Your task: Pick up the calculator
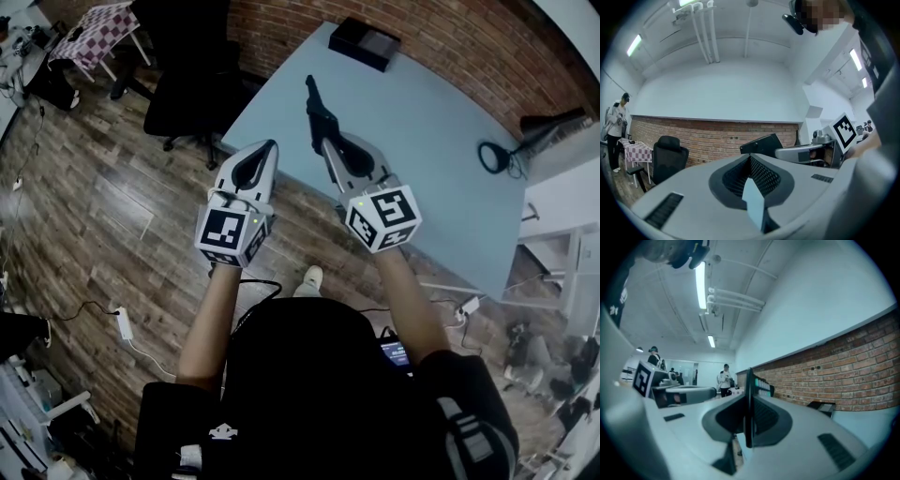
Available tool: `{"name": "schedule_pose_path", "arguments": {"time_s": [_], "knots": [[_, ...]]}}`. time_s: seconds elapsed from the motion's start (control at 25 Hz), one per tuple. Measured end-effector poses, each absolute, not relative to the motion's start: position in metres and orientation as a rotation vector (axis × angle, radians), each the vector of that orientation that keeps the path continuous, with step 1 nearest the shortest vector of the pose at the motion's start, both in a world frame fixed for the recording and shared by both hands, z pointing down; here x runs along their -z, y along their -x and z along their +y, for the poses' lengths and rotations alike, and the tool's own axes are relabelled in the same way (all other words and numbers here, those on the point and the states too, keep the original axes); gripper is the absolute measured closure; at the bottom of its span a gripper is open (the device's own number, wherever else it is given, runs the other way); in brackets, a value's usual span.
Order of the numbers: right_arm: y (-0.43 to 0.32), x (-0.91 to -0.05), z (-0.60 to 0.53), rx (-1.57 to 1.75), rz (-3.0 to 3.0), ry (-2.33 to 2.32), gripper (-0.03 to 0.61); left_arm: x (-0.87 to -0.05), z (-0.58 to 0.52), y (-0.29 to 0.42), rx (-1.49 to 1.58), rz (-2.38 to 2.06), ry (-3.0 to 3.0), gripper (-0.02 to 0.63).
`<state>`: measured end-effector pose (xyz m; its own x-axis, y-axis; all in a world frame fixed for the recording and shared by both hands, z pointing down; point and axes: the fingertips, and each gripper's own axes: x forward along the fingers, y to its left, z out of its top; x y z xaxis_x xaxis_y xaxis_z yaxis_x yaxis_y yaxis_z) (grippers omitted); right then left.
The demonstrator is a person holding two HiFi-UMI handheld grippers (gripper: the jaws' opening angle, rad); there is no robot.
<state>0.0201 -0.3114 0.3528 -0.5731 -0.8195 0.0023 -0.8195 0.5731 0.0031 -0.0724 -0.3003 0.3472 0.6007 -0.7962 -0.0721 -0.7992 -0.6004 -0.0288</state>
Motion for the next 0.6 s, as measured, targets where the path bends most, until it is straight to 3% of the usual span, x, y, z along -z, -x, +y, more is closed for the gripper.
{"name": "schedule_pose_path", "arguments": {"time_s": [0.6], "knots": [[0.029, -0.345, -0.260, 0.009, -2.764, -1.499, 0.531, -0.343, -0.252, 0.117, -0.084, 1.321, 2.797, 0.611]]}}
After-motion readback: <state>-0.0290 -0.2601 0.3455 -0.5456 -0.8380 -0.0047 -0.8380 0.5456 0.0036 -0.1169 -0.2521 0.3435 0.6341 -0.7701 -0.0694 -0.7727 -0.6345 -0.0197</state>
